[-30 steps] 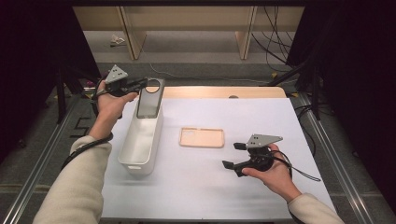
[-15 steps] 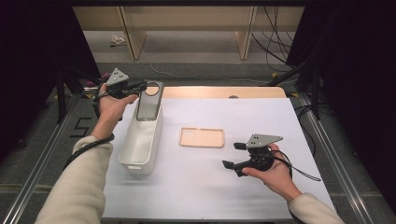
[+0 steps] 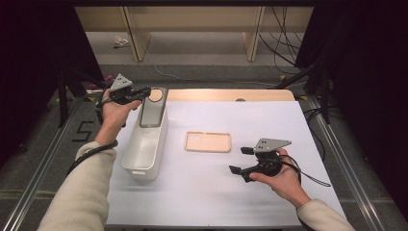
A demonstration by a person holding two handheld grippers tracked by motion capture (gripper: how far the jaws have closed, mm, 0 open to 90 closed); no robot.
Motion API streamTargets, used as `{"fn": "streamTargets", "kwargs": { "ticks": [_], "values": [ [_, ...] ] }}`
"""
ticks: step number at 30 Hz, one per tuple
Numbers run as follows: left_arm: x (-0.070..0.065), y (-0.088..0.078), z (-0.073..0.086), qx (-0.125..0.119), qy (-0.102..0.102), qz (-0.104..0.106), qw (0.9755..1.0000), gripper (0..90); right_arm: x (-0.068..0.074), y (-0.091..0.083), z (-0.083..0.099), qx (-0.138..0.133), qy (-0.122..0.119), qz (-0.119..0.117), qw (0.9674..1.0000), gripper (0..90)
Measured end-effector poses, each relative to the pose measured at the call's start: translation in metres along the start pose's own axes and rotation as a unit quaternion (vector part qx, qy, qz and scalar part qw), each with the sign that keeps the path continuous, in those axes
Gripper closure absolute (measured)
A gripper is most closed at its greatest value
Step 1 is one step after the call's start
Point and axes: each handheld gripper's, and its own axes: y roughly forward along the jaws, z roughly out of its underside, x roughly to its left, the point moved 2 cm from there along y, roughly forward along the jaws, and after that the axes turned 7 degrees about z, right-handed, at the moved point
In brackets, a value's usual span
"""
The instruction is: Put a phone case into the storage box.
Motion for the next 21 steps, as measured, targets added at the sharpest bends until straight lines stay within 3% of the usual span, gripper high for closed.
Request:
{"fn": "streamTargets", "kwargs": {
  "ticks": [21],
  "values": [
    [0.0068,0.0068,0.0053,0.001,-0.013,-0.006,0.9999,80.7,-0.001,-0.0012,-0.0009,-0.003,0.0,0.001,1.0,16.6]
  ]
}}
